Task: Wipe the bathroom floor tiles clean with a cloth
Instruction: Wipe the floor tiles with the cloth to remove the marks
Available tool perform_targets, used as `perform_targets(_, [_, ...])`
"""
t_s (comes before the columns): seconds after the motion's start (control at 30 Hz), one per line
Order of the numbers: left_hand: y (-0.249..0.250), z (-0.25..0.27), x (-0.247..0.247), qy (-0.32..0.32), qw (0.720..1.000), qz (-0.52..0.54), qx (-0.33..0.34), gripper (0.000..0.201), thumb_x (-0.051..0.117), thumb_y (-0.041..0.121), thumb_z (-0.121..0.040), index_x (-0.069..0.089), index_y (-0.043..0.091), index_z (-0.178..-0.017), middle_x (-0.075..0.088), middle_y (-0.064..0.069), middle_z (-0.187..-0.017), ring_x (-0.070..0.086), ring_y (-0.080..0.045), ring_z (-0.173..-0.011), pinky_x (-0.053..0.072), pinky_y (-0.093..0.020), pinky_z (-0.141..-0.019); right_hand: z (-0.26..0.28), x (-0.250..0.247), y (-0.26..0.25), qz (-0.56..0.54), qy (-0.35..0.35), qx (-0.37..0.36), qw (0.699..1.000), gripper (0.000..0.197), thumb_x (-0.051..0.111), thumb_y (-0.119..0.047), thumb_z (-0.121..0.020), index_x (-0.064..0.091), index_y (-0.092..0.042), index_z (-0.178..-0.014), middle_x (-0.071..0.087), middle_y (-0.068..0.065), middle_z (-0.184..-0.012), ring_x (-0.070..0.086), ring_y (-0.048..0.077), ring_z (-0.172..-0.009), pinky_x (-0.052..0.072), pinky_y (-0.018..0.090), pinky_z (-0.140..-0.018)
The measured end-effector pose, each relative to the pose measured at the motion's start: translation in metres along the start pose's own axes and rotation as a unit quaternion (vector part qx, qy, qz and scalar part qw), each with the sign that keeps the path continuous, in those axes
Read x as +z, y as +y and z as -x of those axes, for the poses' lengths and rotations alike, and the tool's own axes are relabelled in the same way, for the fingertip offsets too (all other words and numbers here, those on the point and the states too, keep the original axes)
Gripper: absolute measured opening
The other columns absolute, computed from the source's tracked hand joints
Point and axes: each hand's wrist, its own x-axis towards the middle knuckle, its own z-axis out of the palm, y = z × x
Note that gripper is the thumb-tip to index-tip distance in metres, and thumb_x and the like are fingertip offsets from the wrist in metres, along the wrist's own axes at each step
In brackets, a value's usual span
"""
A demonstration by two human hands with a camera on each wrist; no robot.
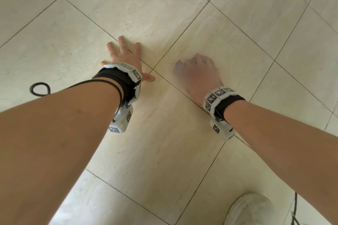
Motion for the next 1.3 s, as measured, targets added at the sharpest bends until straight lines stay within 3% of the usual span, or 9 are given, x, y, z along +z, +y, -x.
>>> perform_targets(0.2, [-0.001,0.001,0.001,0.008,1.0,-0.009,0.0,0.119,0.074,0.067,-0.068,0.0,0.033,-0.155,-0.019,-0.008,-0.161,-0.015,-0.042,-0.146,0.021,-0.073,-0.108,-0.014,-0.005,0.017,0.012,-0.001,-0.002,1.0,0.061,0.018,-0.054,-0.1,0.004,-0.032,-0.156,-0.01,0.003,-0.163,-0.007,0.031,-0.149,0.006,0.054,-0.118])
perform_targets(0.33, [0.0,-0.002,0.003,0.012,1.0,-0.019,-0.002,0.119,0.073,0.068,-0.066,0.002,0.033,-0.155,-0.017,-0.009,-0.161,-0.012,-0.043,-0.146,0.024,-0.071,-0.108,-0.029,-0.016,0.025,-0.014,0.002,0.012,1.0,0.059,0.021,-0.048,-0.103,0.007,-0.025,-0.156,-0.006,0.003,-0.164,-0.005,0.03,-0.149,0.006,0.051,-0.119])
perform_targets(0.5, [0.0,-0.003,0.002,0.011,1.0,-0.02,-0.004,0.121,0.073,0.068,-0.066,0.001,0.033,-0.156,-0.017,-0.009,-0.161,-0.012,-0.043,-0.146,0.025,-0.071,-0.107,-0.044,-0.029,0.025,-0.059,0.012,0.029,0.998,0.052,0.027,-0.032,-0.106,0.02,-0.015,-0.154,0.006,0.003,-0.164,0.002,0.028,-0.149,0.011,0.049,-0.119])
perform_targets(0.6, [0.0,-0.002,0.001,0.008,1.0,-0.019,-0.006,0.121,0.074,0.068,-0.067,0.0,0.033,-0.156,-0.018,-0.009,-0.161,-0.013,-0.043,-0.145,0.025,-0.071,-0.108,-0.059,-0.032,0.015,-0.1,0.027,0.066,0.992,0.049,0.029,-0.03,-0.104,0.029,-0.014,-0.15,0.013,0.005,-0.162,0.007,0.029,-0.149,0.017,0.052,-0.117])
perform_targets(0.73, [0.002,0.002,-0.002,0.004,0.999,-0.044,-0.002,0.119,0.07,0.069,-0.07,-0.003,0.03,-0.156,-0.017,-0.012,-0.161,-0.012,-0.047,-0.145,0.018,-0.063,-0.115,-0.072,-0.046,-0.019,-0.118,-0.05,0.135,0.982,0.062,0.025,-0.046,-0.102,0.005,-0.023,-0.156,-0.01,0.004,-0.163,-0.01,0.032,-0.149,0.004,0.054,-0.119])
perform_targets(0.9, [-0.004,0.001,-0.009,-0.019,0.997,-0.074,0.015,0.119,0.069,0.069,-0.071,-0.006,0.034,-0.156,-0.02,-0.01,-0.161,-0.014,-0.047,-0.145,0.018,-0.062,-0.115,-0.048,-0.039,-0.05,-0.053,-0.05,0.06,0.996,0.069,0.028,-0.052,-0.1,-0.002,-0.025,-0.156,-0.016,0.006,-0.162,-0.014,0.034,-0.148,0.003,0.056,-0.118])
perform_targets(1.13, [-0.021,0.008,-0.017,-0.059,0.986,-0.141,0.063,0.119,0.074,0.064,-0.071,-0.008,0.041,-0.154,-0.025,-0.006,-0.16,-0.015,-0.043,-0.146,0.018,-0.064,-0.114,-0.011,-0.02,-0.081,-0.028,-0.035,-0.026,0.999,0.067,0.031,-0.049,-0.101,0.003,-0.022,-0.156,-0.011,0.005,-0.163,-0.011,0.033,-0.149,0.003,0.056,-0.119])
perform_targets(1.3, [-0.04,0.019,-0.007,-0.027,0.988,-0.122,0.091,0.109,0.069,0.062,-0.078,-0.003,0.037,-0.155,-0.024,-0.002,-0.161,-0.016,-0.033,-0.148,0.014,-0.057,-0.116,0.026,-0.006,-0.083,-0.011,-0.049,-0.104,0.993,0.063,0.032,-0.042,-0.102,0.004,-0.024,-0.156,-0.013,0.002,-0.163,-0.013,0.03,-0.149,0.001,0.054,-0.119])
